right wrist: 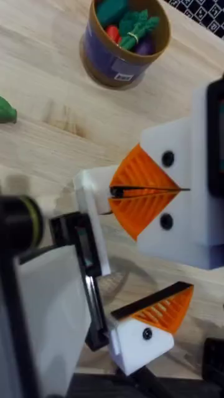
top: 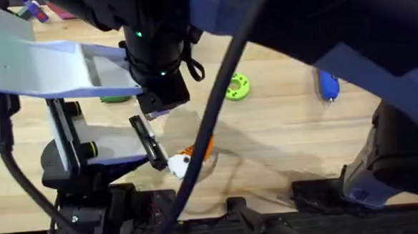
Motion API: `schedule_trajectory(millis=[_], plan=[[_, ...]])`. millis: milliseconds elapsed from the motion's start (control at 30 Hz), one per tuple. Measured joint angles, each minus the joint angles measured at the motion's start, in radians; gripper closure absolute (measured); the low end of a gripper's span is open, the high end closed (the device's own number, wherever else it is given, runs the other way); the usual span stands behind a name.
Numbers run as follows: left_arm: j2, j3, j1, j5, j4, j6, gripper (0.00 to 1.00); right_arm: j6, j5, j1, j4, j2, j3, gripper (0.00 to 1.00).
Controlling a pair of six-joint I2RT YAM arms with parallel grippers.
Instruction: Pick up the gripper from the table and insert it into the empty holder that is missing its gripper. Then pick up a screw, insert it into the mounting hole, and use the screwdriver to tighten it. Finally, clean up the table by picking up the vegetable and placing it into the bucket.
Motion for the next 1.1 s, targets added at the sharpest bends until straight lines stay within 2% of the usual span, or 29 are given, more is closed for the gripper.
schedule_trajectory(millis=[100, 167, 267, 333, 400, 533, 800, 933, 1100], plan=[[0.000, 0.000, 0.000, 0.000, 0.000, 0.000, 0.014, 0.002, 0.000, 0.000, 0.000, 0.000, 0.000, 0.981], [0.000, 0.000, 0.000, 0.000, 0.001, 0.001, 0.013, 0.005, 0.000, 0.000, -0.002, 0.000, 0.000, 0.736], [0.000, 0.000, 0.000, 0.000, 0.000, 0.001, 0.014, 0.007, 0.000, 0.000, -0.003, 0.000, 0.000, 0.280], [0.000, 0.000, 0.000, 0.000, 0.000, 0.001, 0.014, 0.011, 0.000, -0.002, -0.003, 0.000, 0.000, 0.045], [0.000, 0.000, 0.000, 0.000, 0.000, 0.001, 0.015, 0.026, -0.001, -0.006, 0.000, 0.000, 0.000, 0.011], [0.000, 0.000, 0.000, 0.000, 0.000, 0.001, 0.015, 0.086, -0.002, -0.029, 0.019, -0.017, 0.000, 0.009], [0.000, 0.000, 0.000, 0.000, 0.000, 0.001, 0.014, 0.269, -0.004, -0.123, 0.038, -0.121, -0.008, 0.008], [0.000, 0.000, 0.000, 0.000, 0.000, 0.001, 0.014, 0.349, -0.005, -0.173, 0.099, -0.205, -0.106, 0.008], [0.000, 0.000, 0.000, 0.000, 0.000, 0.001, 0.014, 0.482, -0.003, -0.259, 0.227, -0.347, -0.335, 0.007]])
